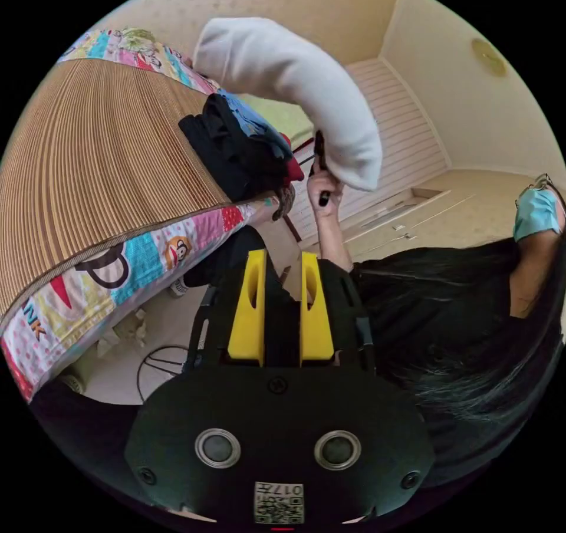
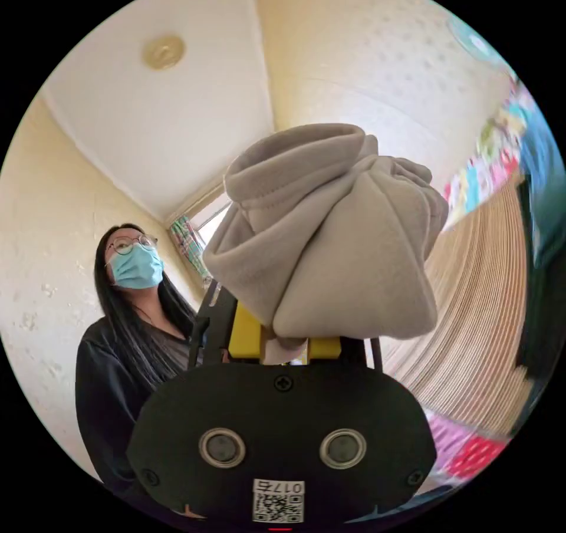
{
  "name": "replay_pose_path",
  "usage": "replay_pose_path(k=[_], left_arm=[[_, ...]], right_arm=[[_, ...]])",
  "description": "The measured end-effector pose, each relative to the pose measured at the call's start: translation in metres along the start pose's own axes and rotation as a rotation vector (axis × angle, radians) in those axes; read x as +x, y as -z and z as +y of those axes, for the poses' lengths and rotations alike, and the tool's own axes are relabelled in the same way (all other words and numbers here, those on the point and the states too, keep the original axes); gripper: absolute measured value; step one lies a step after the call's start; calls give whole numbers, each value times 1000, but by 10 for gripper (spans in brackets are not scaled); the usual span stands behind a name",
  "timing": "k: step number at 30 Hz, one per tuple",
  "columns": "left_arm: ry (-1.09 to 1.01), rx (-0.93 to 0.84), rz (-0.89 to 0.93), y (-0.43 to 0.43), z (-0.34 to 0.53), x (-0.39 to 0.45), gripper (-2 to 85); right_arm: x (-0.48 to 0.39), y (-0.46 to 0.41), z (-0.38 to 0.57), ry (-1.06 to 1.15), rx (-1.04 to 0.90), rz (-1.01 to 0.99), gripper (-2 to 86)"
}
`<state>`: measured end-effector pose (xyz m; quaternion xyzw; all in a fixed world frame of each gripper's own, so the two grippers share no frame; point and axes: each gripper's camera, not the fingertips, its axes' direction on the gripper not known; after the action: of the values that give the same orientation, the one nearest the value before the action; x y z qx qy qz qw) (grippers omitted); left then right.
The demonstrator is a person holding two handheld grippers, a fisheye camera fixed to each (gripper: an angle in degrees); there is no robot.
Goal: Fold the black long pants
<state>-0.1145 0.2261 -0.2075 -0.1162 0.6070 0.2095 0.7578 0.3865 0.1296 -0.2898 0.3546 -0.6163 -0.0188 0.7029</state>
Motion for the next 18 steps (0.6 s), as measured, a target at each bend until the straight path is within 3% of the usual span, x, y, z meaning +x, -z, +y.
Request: replay_pose_path(k=[4, 7, 11, 13, 18], left_arm=[[15, 18, -16, 4, 7, 1, 92], [46, 26, -31, 2, 16, -2, 89], [104, 34, -47, -1, 28, -7, 75], [147, 31, -131, 2, 32, -6, 53], [231, 102, -513, 36, 44, 4, 6]], right_arm=[[-24, 40, -67, 32, 134, 162, 75], [-11, 87, -93, -66, 208, 367, 82], [27, 163, -60, -347, 339, 916, 97], [25, 187, -22, -472, 418, 1116, 102], [-39, 120, 59, -286, 372, 1370, 92]])
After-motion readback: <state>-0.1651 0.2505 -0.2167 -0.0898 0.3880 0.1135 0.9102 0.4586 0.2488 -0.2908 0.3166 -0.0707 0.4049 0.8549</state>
